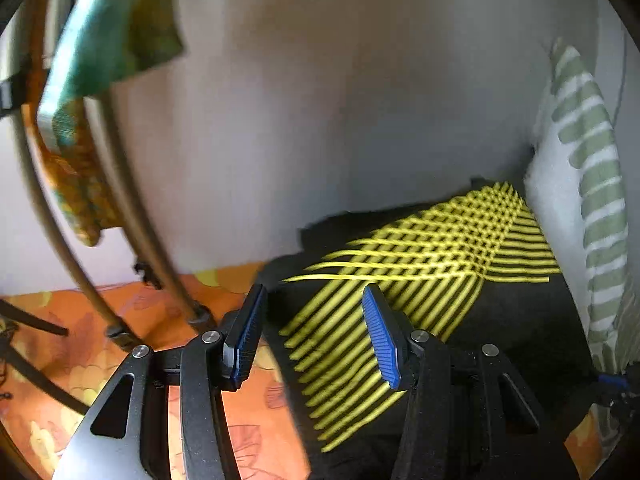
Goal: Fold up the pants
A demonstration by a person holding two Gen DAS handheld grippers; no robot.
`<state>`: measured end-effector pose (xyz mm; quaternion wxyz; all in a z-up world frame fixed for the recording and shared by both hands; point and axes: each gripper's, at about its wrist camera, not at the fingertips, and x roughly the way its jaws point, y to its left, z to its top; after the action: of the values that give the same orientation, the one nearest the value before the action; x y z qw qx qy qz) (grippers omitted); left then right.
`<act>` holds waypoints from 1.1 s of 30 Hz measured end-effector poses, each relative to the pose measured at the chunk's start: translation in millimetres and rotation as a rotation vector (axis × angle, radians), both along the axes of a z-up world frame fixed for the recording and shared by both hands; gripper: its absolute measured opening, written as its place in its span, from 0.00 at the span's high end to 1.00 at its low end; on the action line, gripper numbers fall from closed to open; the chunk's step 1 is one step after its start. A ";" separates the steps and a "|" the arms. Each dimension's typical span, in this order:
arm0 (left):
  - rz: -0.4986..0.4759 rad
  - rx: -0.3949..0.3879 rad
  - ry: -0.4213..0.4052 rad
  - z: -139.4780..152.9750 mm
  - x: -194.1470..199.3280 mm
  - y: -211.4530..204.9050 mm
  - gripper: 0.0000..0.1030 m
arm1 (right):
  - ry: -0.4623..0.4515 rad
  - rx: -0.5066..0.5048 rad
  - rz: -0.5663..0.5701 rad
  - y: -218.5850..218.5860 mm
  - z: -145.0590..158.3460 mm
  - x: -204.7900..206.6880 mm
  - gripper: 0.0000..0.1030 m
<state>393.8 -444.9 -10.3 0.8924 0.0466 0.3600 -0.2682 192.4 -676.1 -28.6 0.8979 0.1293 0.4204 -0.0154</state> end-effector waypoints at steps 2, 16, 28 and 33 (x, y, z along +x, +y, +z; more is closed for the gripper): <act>0.027 -0.018 0.002 9.3 0.4 14.5 0.53 | -0.005 -0.009 -0.010 0.7 2.9 -6.3 0.86; -0.029 -0.112 0.044 50.0 -75.5 69.2 0.53 | -0.155 -0.097 -0.070 36.9 54.6 -65.1 0.70; -0.087 -0.153 0.007 76.8 -181.8 123.6 0.45 | -0.249 -0.223 -0.108 111.9 88.3 -122.8 0.58; -0.058 -0.173 -0.004 80.4 -210.0 155.5 0.40 | -0.266 -0.265 -0.110 141.4 94.0 -143.8 0.58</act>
<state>183.8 -289.5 70.1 0.8855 -0.0198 0.3324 -0.3241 48.7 -534.7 65.5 0.9525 0.0339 0.2847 -0.1025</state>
